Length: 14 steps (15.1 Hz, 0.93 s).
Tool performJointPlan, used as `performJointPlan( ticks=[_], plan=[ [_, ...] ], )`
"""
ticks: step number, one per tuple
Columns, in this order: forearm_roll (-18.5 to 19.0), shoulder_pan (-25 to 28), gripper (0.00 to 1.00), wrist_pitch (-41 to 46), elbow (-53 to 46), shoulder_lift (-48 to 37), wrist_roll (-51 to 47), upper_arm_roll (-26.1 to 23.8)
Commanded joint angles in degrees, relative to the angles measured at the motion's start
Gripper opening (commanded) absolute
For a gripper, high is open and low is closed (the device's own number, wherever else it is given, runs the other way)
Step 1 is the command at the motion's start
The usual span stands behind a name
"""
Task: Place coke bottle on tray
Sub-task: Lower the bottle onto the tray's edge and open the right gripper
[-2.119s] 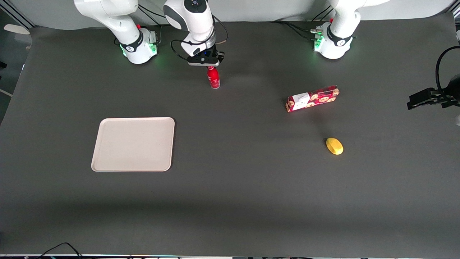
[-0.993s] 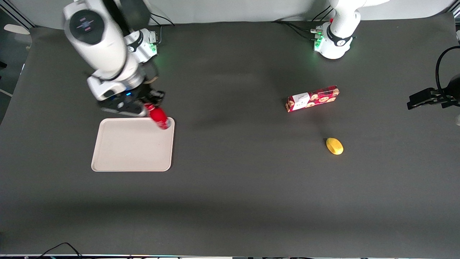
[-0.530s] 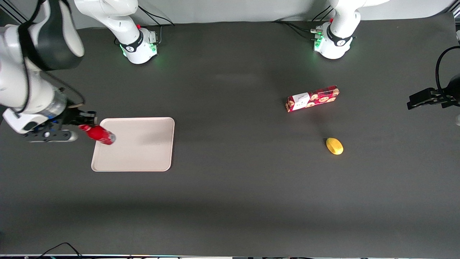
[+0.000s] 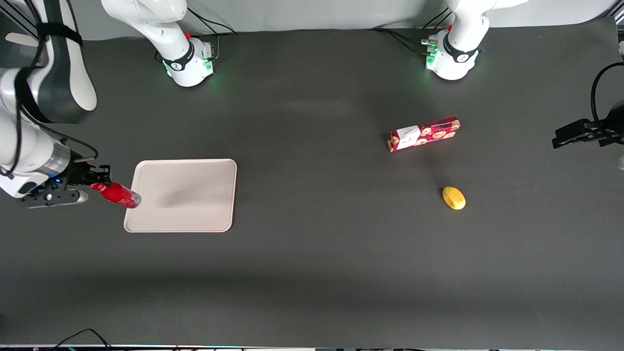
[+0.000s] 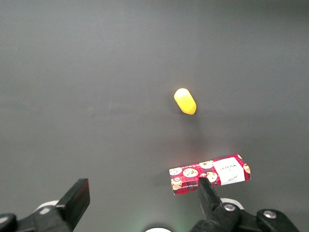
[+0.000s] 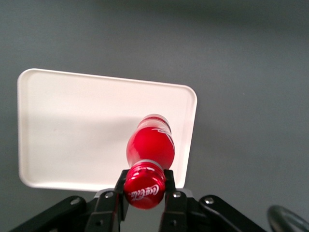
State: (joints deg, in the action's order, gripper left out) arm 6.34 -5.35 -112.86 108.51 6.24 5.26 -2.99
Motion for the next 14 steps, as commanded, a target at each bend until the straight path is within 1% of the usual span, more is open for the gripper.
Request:
performJointPlan(
  ticks=[1,2,3,5,7,12,13,14],
  plan=[
    [0.17,-0.80,0.00,-11.92,9.24,-1.23,6.06,3.33],
    [0.16,-0.80,0.00,-13.16,10.13,-1.15,8.34,4.91],
    [-0.44,-0.80,0.00,-13.79,10.83,-1.06,9.06,5.45],
    [-3.25,-0.80,0.00,-15.81,12.50,-1.06,9.25,5.54],
    [-4.75,-0.72,0.00,-17.39,13.56,-0.97,9.25,5.54],
    [-5.28,-0.54,0.00,-19.33,14.97,-0.27,9.33,5.54],
    [-5.28,-0.45,0.03,-19.68,15.32,-0.18,9.33,5.54],
    [-5.28,-0.45,0.13,-20.12,15.67,-0.09,9.42,5.54]
  ],
)
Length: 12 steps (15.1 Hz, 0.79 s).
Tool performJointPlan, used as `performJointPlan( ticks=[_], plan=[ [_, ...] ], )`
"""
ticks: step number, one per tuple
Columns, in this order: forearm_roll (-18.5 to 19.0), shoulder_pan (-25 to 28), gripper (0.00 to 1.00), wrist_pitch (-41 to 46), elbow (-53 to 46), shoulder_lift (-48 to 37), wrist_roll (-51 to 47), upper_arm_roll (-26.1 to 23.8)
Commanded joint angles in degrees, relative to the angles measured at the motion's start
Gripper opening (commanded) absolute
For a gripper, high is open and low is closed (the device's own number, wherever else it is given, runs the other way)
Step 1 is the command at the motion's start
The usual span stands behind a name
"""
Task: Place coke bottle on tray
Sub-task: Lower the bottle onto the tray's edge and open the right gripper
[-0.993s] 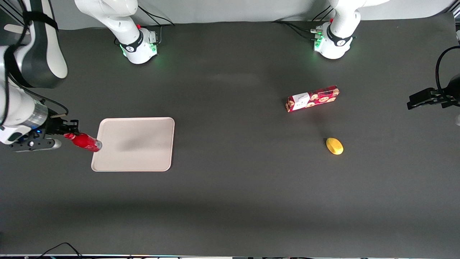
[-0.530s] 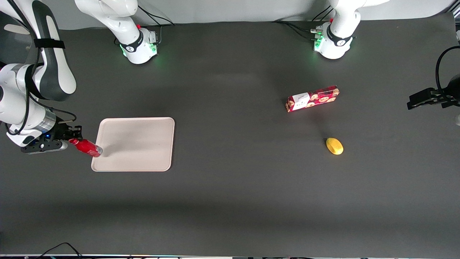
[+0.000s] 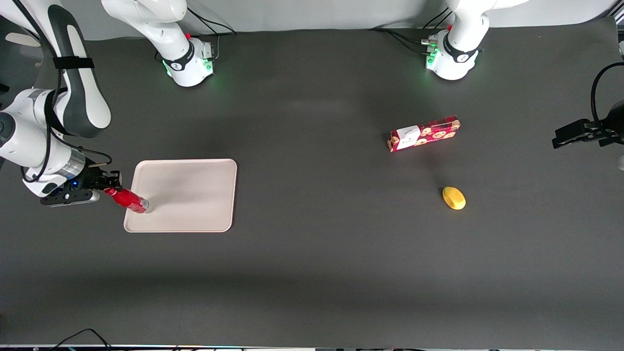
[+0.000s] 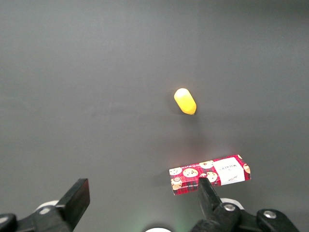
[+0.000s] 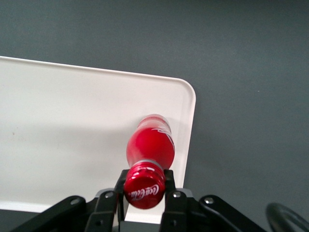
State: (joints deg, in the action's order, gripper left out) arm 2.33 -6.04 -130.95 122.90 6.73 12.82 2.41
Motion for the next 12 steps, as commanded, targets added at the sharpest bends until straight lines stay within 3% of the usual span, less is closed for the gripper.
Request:
performJointPlan(
  ticks=[1,3,7,8,10,12],
  plan=[
    [-1.27,0.24,0.24,-2.46,1.38,-0.57,1.94,0.14],
    [-1.27,0.24,0.38,-3.17,1.64,-0.05,2.03,0.14],
    [-1.27,0.33,0.57,-3.44,1.64,0.22,2.03,0.14],
    [-1.19,0.33,0.68,-3.44,1.64,0.22,2.03,0.14],
    [-1.10,0.68,1.00,-3.26,1.12,0.22,1.95,0.05],
    [-1.10,2.68,1.00,-2.82,-1.33,0.39,1.07,0.31]
  ],
)
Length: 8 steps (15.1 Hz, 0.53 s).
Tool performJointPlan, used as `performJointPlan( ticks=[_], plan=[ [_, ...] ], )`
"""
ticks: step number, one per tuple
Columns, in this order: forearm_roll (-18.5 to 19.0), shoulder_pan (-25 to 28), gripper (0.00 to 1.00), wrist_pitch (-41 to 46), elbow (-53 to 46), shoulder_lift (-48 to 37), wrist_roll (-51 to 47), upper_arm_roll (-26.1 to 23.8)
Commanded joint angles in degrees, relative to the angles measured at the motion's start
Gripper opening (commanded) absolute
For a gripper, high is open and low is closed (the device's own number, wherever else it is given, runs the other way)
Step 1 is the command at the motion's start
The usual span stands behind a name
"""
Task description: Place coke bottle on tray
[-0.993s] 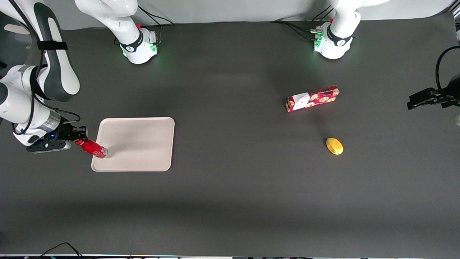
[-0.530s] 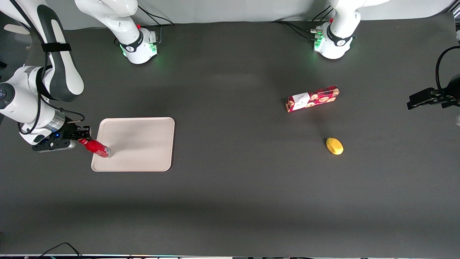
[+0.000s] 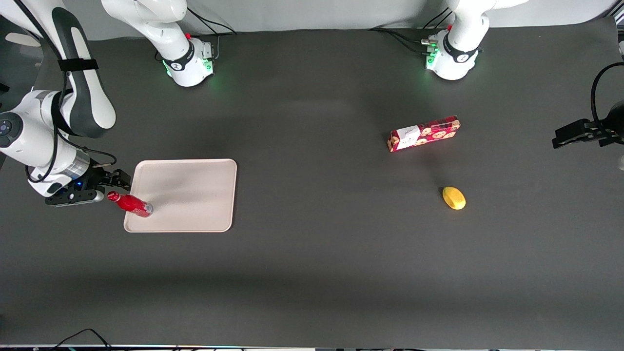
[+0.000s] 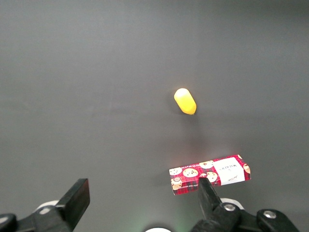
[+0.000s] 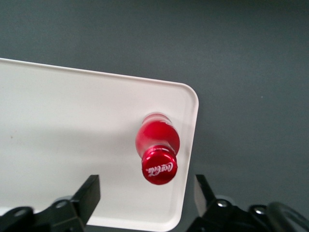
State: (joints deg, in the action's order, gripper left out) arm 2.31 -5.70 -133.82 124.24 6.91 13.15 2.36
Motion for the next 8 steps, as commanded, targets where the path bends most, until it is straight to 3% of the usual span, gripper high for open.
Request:
performJointPlan(
  ticks=[1,8],
  plan=[
    [-0.99,3.23,1.00,1.44,-4.60,0.47,0.30,0.54],
    [-1.08,4.73,1.00,20.49,-25.68,4.94,-8.55,-1.91]
  ],
)
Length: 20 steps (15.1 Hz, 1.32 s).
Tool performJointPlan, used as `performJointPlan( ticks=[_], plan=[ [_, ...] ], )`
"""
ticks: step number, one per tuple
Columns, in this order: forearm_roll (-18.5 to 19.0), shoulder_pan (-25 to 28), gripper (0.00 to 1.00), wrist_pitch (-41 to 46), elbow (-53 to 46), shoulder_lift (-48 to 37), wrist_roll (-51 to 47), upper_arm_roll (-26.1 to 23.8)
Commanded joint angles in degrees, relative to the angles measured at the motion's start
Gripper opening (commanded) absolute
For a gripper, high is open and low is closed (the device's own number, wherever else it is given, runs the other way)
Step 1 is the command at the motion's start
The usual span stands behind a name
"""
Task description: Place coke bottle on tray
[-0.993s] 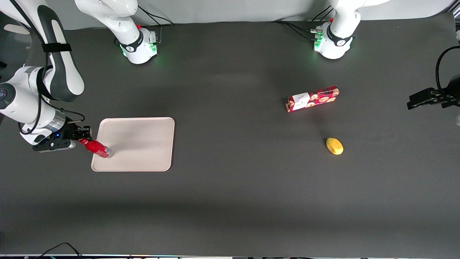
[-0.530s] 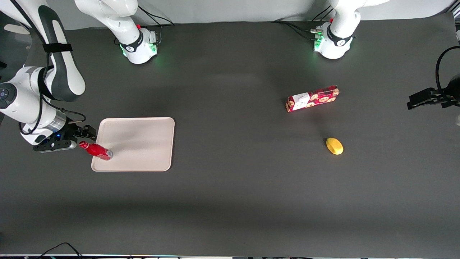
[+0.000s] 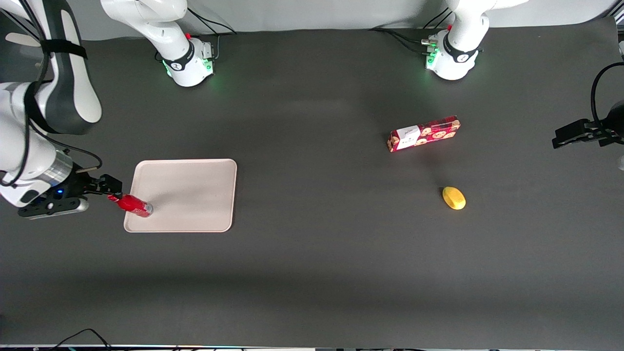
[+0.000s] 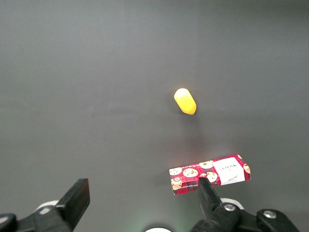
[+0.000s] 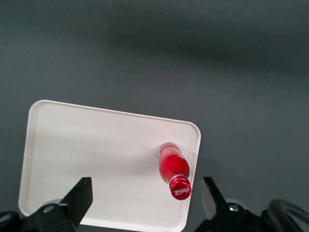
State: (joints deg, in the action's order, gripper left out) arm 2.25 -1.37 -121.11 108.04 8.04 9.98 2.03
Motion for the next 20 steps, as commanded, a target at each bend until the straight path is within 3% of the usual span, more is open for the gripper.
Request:
performJointPlan(
  ticks=[1,7,12,20],
  plan=[
    [-0.93,0.31,1.00,11.04,-12.91,5.04,-6.89,-3.42],
    [-0.85,0.40,1.00,17.13,-21.28,7.43,-16.65,-9.58],
    [-0.32,0.31,1.00,22.94,-24.98,7.43,-16.93,-9.85],
    [-0.49,-0.04,1.00,27.77,-24.98,4.09,-14.12,-1.43]
  ],
)
